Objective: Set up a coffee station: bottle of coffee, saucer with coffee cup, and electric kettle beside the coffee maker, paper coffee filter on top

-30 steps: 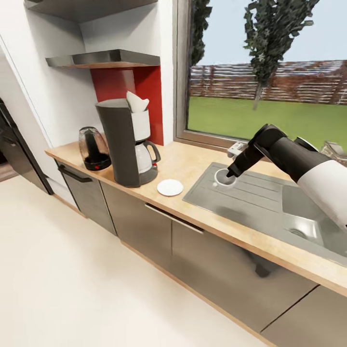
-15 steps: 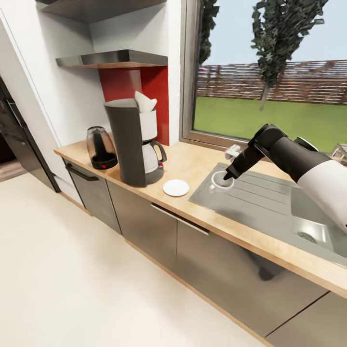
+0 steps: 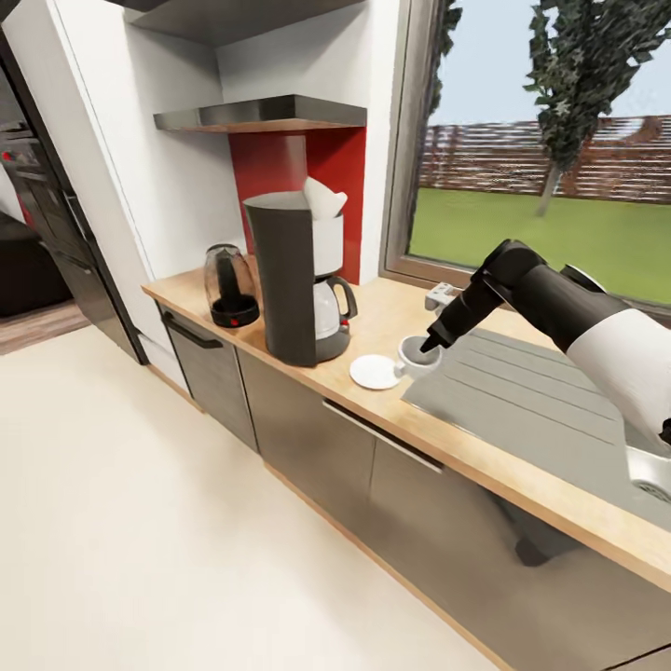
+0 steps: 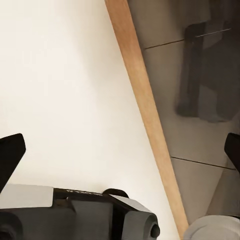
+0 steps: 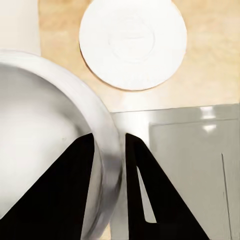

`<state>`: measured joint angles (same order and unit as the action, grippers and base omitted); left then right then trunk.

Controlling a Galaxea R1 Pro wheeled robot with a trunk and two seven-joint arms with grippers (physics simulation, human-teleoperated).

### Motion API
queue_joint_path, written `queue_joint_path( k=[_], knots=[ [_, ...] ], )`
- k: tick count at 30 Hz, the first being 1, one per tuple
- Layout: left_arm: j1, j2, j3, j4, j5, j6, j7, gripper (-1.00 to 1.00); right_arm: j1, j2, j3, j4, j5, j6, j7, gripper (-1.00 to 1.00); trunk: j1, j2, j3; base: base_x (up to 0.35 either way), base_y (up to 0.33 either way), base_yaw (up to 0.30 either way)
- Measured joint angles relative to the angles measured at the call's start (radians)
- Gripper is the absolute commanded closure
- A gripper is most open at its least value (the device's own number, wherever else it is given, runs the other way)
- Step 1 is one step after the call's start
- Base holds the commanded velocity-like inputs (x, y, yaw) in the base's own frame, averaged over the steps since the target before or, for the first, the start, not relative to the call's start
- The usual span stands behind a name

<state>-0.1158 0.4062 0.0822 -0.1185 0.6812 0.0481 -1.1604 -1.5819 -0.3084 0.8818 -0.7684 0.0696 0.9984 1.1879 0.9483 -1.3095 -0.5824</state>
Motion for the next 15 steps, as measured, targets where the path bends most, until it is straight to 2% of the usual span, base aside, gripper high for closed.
queue_joint_path(
  k=[7,15],
  knots=[
    [0.000,0.000,0.000,0.000,0.000,0.000,0.000,-1.00,0.000,0.001,-0.003,-0.001,-0.001,-0.001,0.001,1.00,0.000,0.000,0.000,0.119,0.017,0.002],
    [0.000,0.005,0.000,0.000,0.000,0.000,0.000,-1.00,0.001,0.002,-0.002,-0.002,-0.002,-0.001,0.001,1.00,0.000,0.000,0.000,0.159,0.112,0.000]
  ],
)
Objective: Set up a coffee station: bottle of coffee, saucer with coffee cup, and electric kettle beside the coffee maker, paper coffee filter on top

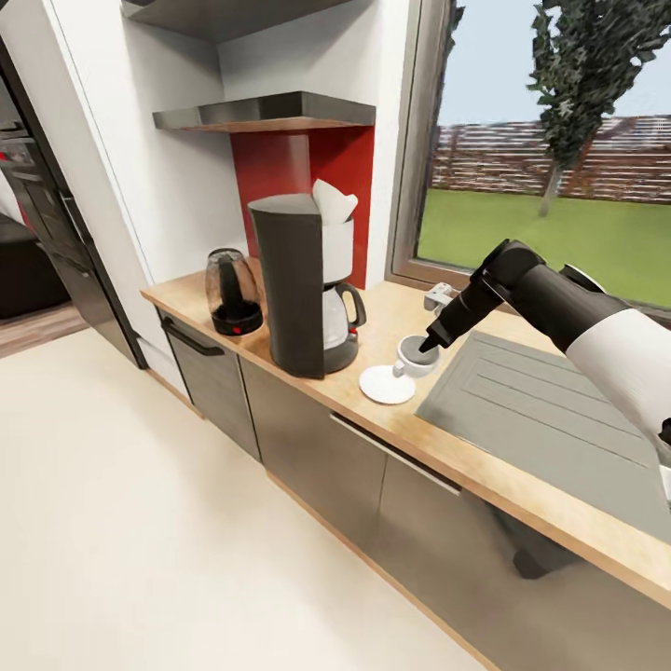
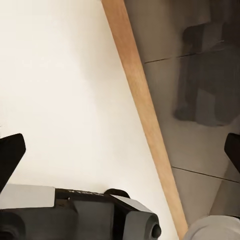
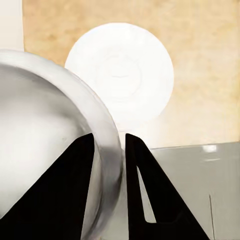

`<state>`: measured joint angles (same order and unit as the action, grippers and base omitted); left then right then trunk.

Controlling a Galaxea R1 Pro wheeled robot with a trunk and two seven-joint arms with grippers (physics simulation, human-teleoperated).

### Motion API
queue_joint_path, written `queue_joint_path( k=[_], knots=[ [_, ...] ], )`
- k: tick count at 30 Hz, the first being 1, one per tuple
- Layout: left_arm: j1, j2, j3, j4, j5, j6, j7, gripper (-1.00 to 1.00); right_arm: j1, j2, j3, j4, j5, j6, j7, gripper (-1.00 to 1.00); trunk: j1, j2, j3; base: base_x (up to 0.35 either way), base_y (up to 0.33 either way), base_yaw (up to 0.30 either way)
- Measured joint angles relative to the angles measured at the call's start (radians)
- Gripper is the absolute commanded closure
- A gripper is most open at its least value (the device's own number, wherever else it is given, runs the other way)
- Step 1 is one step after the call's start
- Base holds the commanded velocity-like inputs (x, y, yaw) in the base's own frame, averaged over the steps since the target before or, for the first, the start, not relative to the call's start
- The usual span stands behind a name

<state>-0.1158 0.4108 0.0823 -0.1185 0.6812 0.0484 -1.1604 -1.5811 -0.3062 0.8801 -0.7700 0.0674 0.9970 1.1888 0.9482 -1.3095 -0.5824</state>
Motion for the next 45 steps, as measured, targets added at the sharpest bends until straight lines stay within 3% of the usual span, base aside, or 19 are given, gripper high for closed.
queue_joint_path(
  k=[10,17,45],
  knots=[
    [0.000,0.002,0.000,0.000,0.000,-0.001,0.000,-1.00,0.002,0.000,0.001,0.000,-0.001,0.000,0.000,1.00,0.000,0.000,0.000,0.094,0.121,0.000],
    [0.000,0.002,0.000,0.000,0.000,-0.001,0.000,-1.00,0.043,0.013,0.003,0.001,-0.032,-0.001,-0.002,1.00,0.000,0.000,0.000,0.050,0.048,0.000],
    [0.000,0.002,0.000,0.000,0.000,-0.001,0.000,-1.00,0.063,0.022,0.005,0.004,-0.028,-0.002,-0.007,1.00,0.000,0.000,0.000,0.037,0.001,0.000]
  ],
)
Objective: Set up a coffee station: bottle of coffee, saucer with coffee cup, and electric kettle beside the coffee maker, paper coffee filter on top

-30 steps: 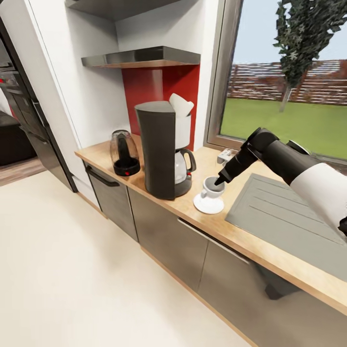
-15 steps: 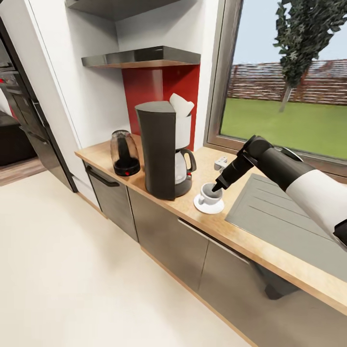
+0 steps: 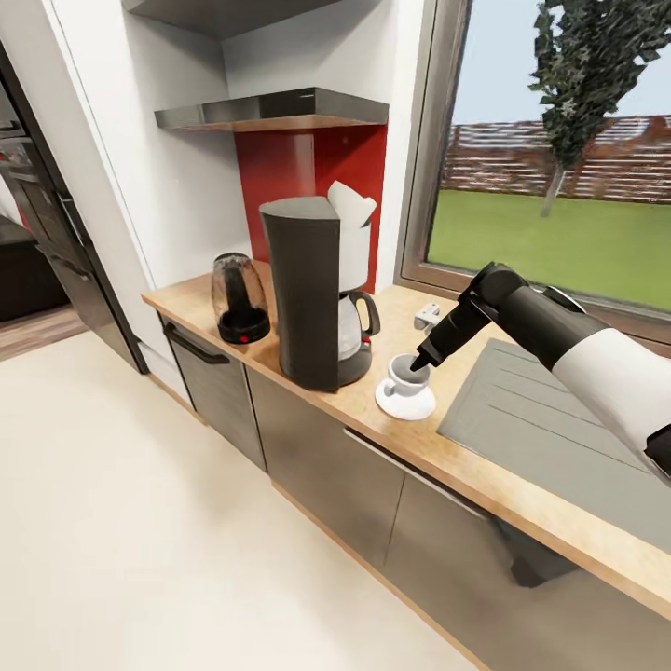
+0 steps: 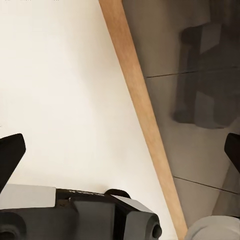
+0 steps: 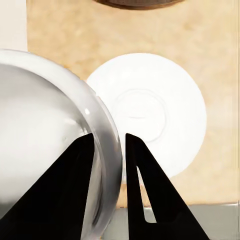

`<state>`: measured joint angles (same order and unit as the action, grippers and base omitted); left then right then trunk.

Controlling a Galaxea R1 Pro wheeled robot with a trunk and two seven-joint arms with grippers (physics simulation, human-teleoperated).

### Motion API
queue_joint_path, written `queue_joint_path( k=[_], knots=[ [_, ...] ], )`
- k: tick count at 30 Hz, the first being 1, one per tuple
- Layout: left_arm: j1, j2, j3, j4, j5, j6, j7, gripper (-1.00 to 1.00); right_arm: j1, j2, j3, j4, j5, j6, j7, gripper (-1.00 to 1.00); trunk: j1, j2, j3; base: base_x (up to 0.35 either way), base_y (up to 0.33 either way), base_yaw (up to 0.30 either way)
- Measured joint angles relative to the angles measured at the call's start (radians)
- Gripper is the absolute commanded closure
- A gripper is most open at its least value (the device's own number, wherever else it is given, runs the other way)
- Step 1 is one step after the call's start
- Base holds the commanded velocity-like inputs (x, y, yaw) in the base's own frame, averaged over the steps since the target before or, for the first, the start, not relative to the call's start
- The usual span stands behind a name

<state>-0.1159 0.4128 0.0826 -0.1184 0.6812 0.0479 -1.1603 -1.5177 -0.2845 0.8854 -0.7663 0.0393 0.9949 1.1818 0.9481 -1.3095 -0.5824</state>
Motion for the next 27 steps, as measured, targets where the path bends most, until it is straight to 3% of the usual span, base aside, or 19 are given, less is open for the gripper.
queue_joint_path(
  k=[19,27],
  knots=[
    [0.000,0.000,0.000,0.000,0.000,0.000,0.000,-1.00,0.007,0.000,0.000,0.063,-0.003,-0.003,0.001,1.00,0.000,0.000,0.000,0.021,0.000,0.000],
    [0.000,0.000,0.000,0.000,0.000,0.000,0.000,-1.00,0.014,0.000,0.000,0.063,-0.003,-0.003,0.002,1.00,0.027,-0.049,-0.022,0.000,0.000,0.000]
  ],
)
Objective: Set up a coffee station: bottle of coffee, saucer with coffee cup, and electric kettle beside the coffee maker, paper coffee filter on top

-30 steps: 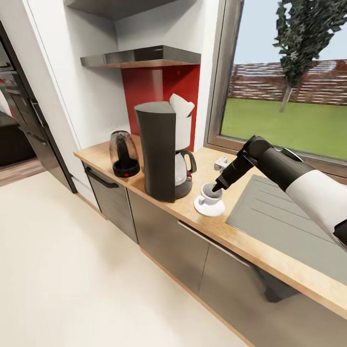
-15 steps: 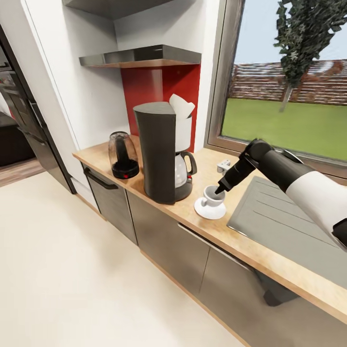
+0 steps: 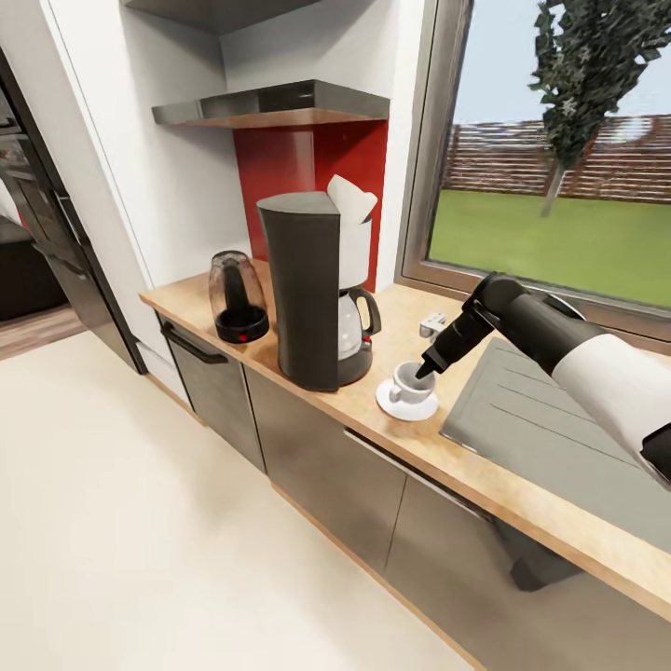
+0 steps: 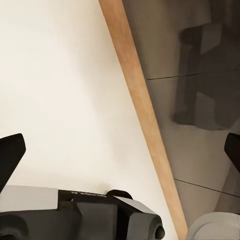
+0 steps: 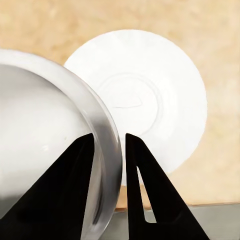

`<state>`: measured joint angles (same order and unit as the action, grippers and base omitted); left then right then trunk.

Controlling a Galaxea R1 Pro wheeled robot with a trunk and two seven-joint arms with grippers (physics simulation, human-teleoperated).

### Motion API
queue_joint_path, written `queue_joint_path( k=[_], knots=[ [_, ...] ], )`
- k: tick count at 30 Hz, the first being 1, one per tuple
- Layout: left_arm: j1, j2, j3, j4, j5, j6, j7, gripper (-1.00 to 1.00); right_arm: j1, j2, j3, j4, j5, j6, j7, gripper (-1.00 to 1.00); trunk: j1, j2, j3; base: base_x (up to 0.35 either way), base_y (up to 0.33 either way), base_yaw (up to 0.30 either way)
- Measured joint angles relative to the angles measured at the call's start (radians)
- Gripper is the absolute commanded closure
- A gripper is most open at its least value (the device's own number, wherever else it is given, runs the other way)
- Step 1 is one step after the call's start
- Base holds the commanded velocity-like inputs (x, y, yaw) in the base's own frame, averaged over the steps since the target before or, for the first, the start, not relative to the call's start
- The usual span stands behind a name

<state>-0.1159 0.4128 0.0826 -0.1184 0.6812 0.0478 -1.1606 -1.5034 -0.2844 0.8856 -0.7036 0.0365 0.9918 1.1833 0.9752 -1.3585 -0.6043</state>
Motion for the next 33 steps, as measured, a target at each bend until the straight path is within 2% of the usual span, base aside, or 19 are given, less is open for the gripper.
queue_joint_path(
  k=[4,7,30,33],
  knots=[
    [0.000,0.000,0.000,0.000,0.000,0.000,0.000,-1.00,0.001,0.000,0.000,0.000,0.000,0.000,0.000,1.00,0.000,0.000,0.000,0.000,0.000,0.000],
    [0.000,0.000,0.000,0.000,0.000,0.000,0.000,-1.00,0.001,0.000,0.000,0.000,0.000,0.000,0.000,1.00,0.011,-0.021,-0.009,0.000,0.000,0.000],
    [0.000,0.000,0.000,0.000,0.000,0.000,0.000,-1.00,0.001,0.000,0.000,0.000,0.000,0.000,-0.001,1.00,0.012,-0.021,-0.009,0.013,0.000,0.000],
    [0.000,0.000,-0.001,0.000,0.000,0.000,0.000,-1.00,0.001,0.000,0.000,0.000,0.000,0.000,-0.002,1.00,0.019,-0.035,-0.016,0.000,0.000,0.000]
  ],
)
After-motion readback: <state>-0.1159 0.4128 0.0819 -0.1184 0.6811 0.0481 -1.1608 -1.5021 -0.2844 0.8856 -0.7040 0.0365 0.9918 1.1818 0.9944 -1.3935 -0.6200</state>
